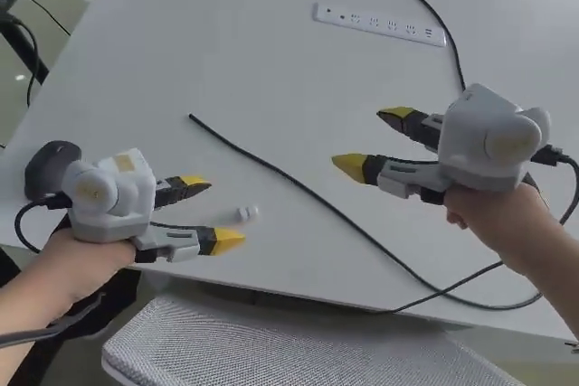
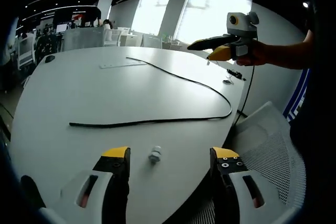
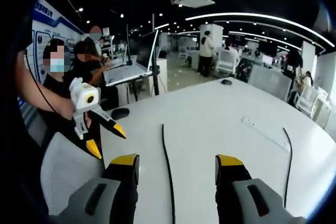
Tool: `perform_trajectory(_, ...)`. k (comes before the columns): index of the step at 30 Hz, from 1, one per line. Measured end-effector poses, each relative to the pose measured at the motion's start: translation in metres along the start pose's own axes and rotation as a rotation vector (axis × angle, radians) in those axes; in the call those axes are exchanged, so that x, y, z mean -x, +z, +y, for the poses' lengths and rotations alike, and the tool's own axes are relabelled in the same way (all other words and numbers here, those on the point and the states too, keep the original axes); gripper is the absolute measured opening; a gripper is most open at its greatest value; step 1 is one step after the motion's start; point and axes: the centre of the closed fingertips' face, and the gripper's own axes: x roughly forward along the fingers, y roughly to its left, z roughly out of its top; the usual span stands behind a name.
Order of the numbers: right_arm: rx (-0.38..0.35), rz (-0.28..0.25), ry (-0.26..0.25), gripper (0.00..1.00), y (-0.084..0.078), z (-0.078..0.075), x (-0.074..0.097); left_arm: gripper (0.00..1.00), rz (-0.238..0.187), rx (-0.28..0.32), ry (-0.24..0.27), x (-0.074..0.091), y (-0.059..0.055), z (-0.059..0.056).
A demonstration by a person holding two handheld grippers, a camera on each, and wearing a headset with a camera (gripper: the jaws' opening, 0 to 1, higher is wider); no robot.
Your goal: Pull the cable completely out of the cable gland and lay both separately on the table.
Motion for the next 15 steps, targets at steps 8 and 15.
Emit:
perform_trajectory(8,-0.051,-0.009,-0.025,0.66,-0.027,0.004,0.033,0.65,-0.037,0.053,0.029,0.015,0.007,0.004)
perform_trajectory(15,-0.110,0.007,-0.037,0.72,-0.062,0.011,0.054,0.70,-0.046,0.047,0.049,0.023,0.015,0.005)
